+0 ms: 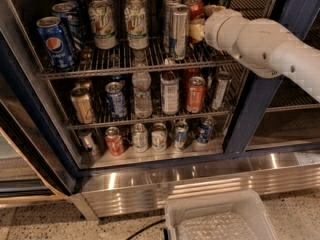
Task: Pick coke can from top shelf of fridge
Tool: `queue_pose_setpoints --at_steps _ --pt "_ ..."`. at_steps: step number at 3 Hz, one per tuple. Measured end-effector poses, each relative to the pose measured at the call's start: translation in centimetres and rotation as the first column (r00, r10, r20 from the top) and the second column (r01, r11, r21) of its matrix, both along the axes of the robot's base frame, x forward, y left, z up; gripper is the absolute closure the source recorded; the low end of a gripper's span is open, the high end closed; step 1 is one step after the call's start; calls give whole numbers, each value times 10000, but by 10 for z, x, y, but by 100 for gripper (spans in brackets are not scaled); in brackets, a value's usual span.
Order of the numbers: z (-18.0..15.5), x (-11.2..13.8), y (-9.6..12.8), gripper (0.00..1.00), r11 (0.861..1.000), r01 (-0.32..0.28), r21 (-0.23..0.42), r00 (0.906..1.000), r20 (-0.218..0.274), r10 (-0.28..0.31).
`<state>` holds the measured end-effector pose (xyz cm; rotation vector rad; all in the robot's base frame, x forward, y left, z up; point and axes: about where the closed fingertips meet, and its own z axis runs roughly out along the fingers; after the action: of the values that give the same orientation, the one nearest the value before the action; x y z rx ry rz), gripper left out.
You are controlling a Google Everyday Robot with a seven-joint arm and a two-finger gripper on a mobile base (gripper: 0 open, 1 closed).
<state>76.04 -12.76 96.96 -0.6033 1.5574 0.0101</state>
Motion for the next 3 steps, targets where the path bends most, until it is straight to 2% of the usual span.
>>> queue_pose_setpoints --at_steps 1,3 --pt "0 0 0 42 10000 -1 0 10000 0 1" --pt "0 0 0 46 10000 -2 0 10000 0 2"
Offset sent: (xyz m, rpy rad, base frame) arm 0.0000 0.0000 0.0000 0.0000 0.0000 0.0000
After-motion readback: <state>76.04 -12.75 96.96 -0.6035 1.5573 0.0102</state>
